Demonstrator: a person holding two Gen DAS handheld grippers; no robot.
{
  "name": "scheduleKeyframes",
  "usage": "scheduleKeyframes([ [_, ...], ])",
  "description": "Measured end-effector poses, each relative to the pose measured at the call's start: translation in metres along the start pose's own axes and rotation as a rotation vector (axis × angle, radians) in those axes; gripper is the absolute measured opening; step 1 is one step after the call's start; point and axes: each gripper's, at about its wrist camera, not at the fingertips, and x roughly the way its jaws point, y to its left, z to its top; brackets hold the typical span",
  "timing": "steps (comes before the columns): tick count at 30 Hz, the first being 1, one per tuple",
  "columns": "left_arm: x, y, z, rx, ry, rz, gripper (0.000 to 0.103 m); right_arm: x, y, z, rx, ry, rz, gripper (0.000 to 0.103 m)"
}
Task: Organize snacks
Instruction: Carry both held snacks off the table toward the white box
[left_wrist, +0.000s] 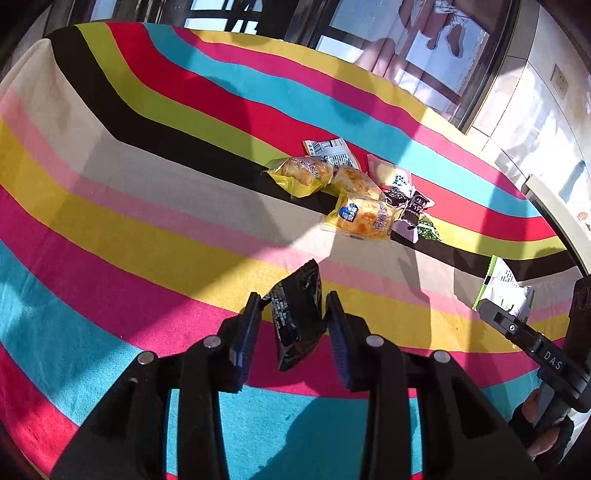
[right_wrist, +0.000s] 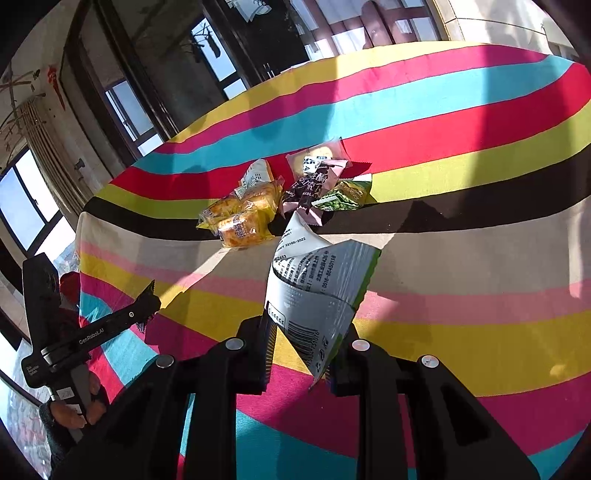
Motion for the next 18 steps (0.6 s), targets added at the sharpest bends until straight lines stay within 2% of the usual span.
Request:
scheduleKeyframes([
  [4,0.001,0.001,-0.001,-0.003,0.001,-0.005,0.036,-0.001,0.0,0.0,0.004,-0.006,-0.009,0.023],
  [10,-0.013,0.004,-0.004,-0.001,-0.042,0.008,0.036,-0.004,0.013,-0.008,-0.017,0.019,-0.002,0.023],
  [13,-0.024,0.009,-0.011,-0.004,-0.048,0.034,0.036,-0.009,0.025,-0.017,-0.025,0.027,0.028,0.023],
  [18,-0.052,0.016,-0.027,0.064,-0.081,0.144,0.037,-0.012,0.055,-0.034,-0.067,0.048,0.069,0.023],
])
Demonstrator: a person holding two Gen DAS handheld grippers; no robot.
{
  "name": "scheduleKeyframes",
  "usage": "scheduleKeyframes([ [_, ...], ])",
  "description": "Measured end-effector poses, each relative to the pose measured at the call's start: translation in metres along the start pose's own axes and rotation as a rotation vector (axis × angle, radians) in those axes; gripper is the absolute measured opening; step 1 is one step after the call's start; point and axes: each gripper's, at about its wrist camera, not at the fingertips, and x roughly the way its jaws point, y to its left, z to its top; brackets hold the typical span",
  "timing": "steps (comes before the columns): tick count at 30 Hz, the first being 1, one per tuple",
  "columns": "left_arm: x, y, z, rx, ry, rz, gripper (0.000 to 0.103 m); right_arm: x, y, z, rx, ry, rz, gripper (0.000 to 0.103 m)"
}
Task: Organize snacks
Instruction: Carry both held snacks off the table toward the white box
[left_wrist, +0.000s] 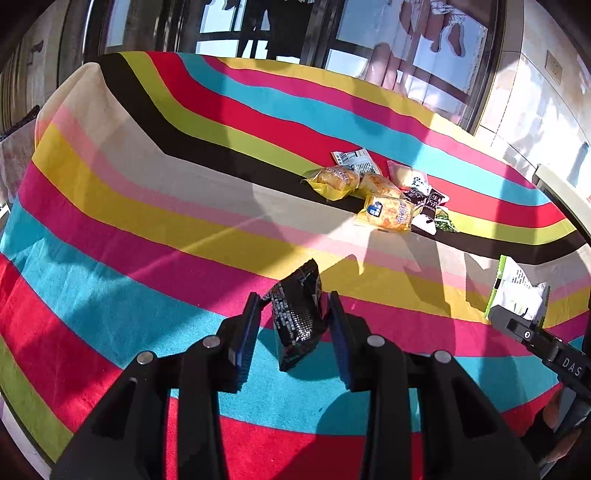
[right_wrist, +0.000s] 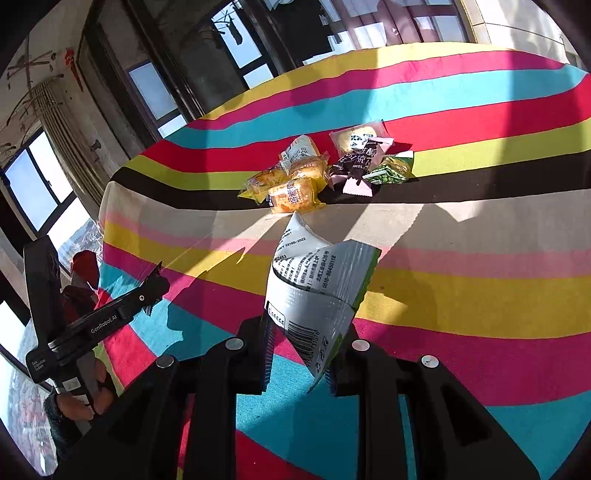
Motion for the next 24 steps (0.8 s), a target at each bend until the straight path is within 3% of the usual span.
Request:
scheduleKeyframes([
  [2,-0.011,0.008,-0.008,0.022,-0.017,0.039,0.037,0.002,0.015,-0.006,-0.04,0.013,-0.01,0.023],
  [4,-0.018,0.019,-0.013,0.004,-0.015,0.033,0.037,0.004,0.029,-0.011,-0.089,0.019,-0.026,0.023],
  [6,-0.022,0.026,-0.017,0.012,-0.029,0.075,0.037,0.005,0.039,-0.015,-0.104,0.028,-0.006,0.023],
  [21,-0.061,0.058,-0.033,0.047,-0.1,0.159,0.037,0.02,0.096,-0.035,-0.215,0.087,0.039,0.023],
  [24,-0.073,0.073,-0.044,0.054,-0.105,0.199,0.037,0.023,0.108,-0.038,-0.215,0.103,0.087,0.023],
])
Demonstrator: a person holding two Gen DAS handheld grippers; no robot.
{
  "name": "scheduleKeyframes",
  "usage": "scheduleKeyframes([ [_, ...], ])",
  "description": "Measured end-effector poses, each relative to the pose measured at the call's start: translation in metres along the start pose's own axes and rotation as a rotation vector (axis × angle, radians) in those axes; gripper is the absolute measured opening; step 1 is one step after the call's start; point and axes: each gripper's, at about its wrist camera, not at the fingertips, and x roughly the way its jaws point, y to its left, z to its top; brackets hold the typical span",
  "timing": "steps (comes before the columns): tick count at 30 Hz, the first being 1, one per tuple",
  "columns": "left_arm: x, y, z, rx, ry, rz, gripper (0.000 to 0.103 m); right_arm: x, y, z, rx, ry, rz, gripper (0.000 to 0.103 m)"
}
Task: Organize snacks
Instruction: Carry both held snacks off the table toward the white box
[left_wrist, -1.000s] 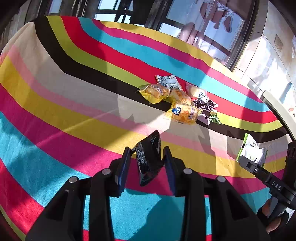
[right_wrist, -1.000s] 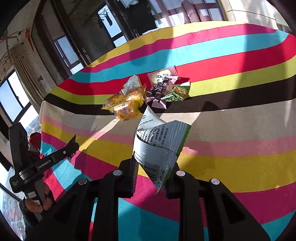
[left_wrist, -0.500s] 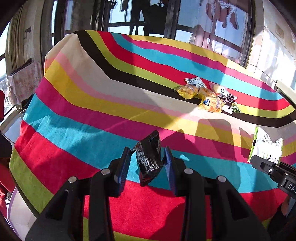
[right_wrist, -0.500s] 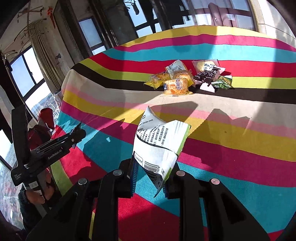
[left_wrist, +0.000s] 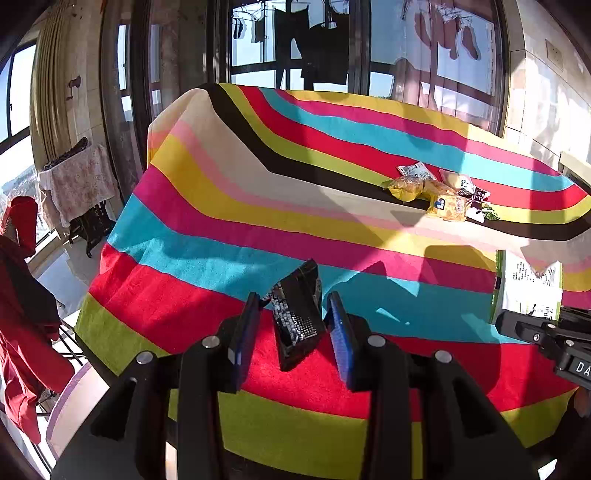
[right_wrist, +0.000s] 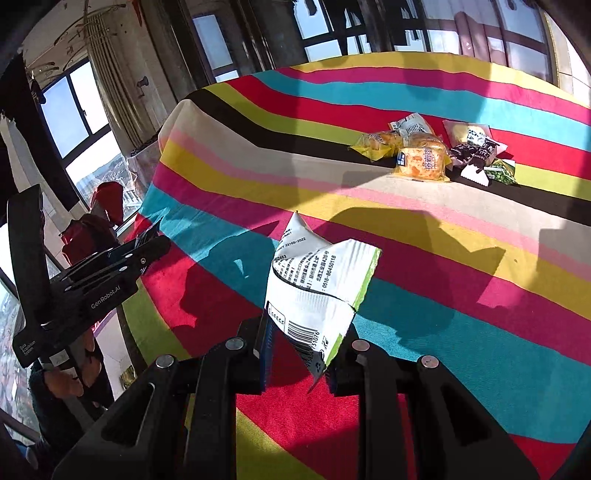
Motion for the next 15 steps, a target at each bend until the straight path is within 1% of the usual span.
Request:
scheduleKeyframes([
  [3,-0.013,0.021,-0.012,-0.006,-0.003,0.041,0.037,0.007,0.018,0.0,-0.025,0.015,0.04,0.023],
  [6,-0.026,0.044,-0.024,-0.027,-0.004,0.085,0.037,0.014,0.045,-0.002,-0.073,0.031,0.083,0.023],
  [11,-0.043,0.077,-0.045,-0.057,0.012,0.148,0.037,0.022,0.095,-0.007,-0.165,0.055,0.164,0.023],
  [15,-0.055,0.099,-0.064,-0.094,0.034,0.183,0.037,0.028,0.132,-0.014,-0.239,0.083,0.217,0.023],
])
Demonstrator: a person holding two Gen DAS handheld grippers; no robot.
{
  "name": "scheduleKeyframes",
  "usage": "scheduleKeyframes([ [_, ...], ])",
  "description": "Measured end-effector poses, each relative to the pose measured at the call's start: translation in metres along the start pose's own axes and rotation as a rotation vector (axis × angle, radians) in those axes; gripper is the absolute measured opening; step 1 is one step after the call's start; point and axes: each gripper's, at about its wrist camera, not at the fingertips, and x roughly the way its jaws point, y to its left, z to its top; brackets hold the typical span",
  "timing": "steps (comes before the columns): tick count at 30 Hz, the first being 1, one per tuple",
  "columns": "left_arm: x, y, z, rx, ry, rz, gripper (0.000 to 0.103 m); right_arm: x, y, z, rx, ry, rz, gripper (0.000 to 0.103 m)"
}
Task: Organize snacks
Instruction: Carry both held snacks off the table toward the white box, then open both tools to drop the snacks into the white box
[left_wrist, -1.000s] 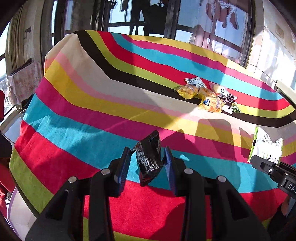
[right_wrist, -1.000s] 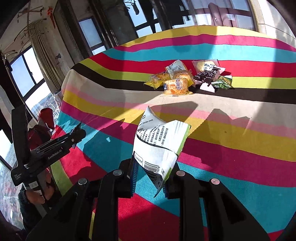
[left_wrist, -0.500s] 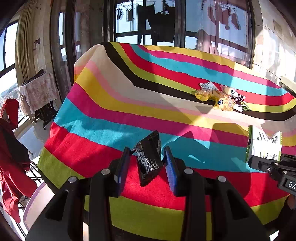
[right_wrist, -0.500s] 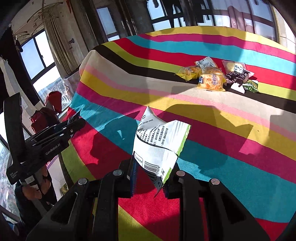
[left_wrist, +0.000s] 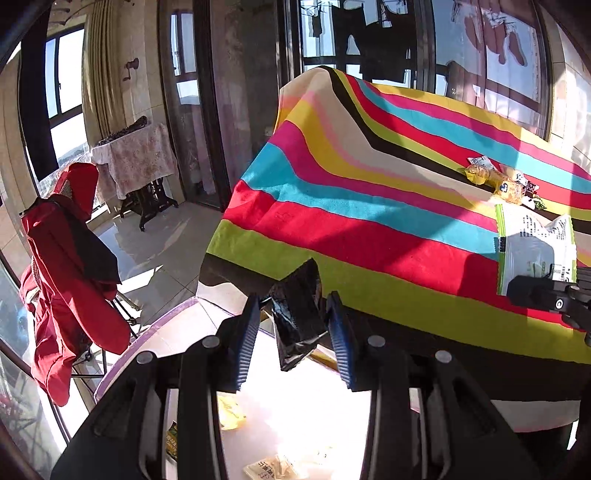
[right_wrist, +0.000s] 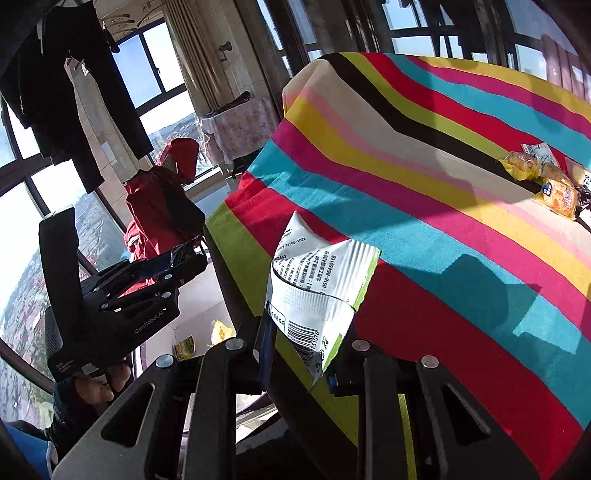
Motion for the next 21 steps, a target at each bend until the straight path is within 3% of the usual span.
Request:
scheduleKeyframes([
  [10,-0.003,0.049,-0.048,-0.087,0.092,0.093,0.037,0.042,0.078,-0.019,-0.21,0.139,0.098,0.023],
  [21,-0.009,0.109,-0.075,-0.186,0.141,0.223,0.04,0.074,0.141,-0.039,-0.387,0.236,0.175,0.023],
])
